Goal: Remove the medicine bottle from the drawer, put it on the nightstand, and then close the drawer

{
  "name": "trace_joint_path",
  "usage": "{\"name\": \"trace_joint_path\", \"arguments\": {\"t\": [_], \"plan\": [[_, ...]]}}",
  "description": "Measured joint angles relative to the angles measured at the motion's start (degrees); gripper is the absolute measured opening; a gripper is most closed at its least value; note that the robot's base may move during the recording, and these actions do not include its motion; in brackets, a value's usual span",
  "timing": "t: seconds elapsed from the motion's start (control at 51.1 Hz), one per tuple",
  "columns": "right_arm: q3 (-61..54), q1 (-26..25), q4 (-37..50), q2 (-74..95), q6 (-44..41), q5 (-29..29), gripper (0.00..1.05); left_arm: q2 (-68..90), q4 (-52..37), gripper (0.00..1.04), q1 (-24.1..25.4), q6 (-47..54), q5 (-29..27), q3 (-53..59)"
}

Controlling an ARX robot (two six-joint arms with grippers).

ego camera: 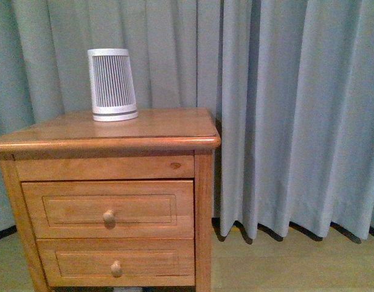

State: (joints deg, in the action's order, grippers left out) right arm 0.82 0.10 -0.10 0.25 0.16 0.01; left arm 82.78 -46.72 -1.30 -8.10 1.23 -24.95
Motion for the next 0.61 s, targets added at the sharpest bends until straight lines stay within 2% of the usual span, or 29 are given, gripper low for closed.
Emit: {"name": "trace_joint_path", "arguments": {"t": [0.254,0.606], "plan": [[0.0,0.0,0.0,0.0,0.0,0.0,0.98,23.1,-6.4,0.98,-6.2,3.1,-1.4,-17.8],[0.0,0.0,0.0,0.0,0.0,0.0,0.98,42.1,-7.5,0.98,-9.4,6.2,0.0,-35.8]]}}
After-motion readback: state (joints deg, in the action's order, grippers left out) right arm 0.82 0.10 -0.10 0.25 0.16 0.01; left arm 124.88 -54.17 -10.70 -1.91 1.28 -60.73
